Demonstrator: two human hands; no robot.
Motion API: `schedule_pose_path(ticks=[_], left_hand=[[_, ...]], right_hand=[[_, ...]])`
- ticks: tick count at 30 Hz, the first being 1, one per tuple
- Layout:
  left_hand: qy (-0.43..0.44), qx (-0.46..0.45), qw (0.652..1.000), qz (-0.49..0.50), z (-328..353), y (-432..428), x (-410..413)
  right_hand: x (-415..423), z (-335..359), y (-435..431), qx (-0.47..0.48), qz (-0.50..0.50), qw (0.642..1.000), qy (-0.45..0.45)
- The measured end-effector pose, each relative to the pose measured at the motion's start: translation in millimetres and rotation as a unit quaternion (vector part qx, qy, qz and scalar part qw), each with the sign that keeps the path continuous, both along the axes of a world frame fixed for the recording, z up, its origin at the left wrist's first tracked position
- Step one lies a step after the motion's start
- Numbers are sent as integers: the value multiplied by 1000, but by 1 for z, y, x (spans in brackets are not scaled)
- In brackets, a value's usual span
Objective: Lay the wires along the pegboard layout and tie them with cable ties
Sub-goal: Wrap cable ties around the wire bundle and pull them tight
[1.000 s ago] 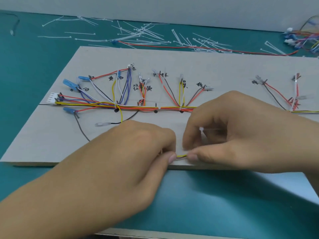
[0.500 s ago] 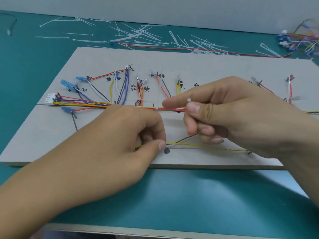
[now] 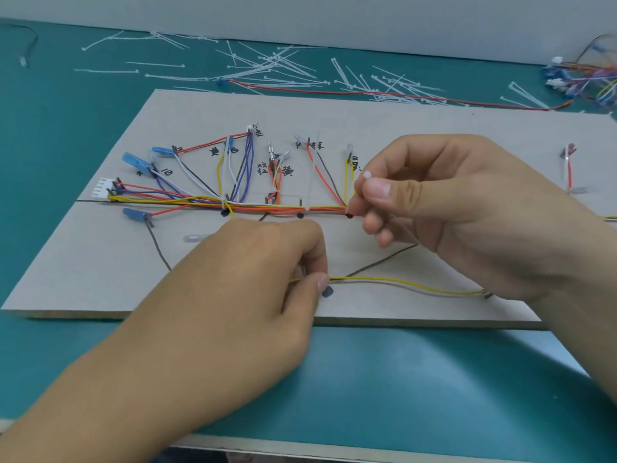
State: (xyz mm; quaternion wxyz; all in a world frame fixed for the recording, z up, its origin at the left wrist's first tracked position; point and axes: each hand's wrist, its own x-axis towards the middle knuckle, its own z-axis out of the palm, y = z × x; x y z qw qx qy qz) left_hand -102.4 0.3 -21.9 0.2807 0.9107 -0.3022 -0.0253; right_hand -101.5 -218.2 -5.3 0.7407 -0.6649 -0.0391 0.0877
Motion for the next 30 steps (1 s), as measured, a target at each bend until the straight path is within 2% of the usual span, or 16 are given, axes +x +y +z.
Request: schedule_pose_path(ticks=[6,14,20,25,30], left_hand=[[-62,-7,997,55,-8,-8,-21],[-57,-36,995,73,-11,-9,-22],[-1,-44,997,65,-9,-5,-14],[85,-111,989,45,-9,-3,-1],[112,-141,982,53,-14,-2,7]], right_hand=[[-4,-3,6,-14,41,999,18],[-5,-4,10,-5,43,999,13],[-4,0,8,-12,22,1000,15],[-2,0,2,10,36,998,41],[0,-2,2,17,38,998,57]])
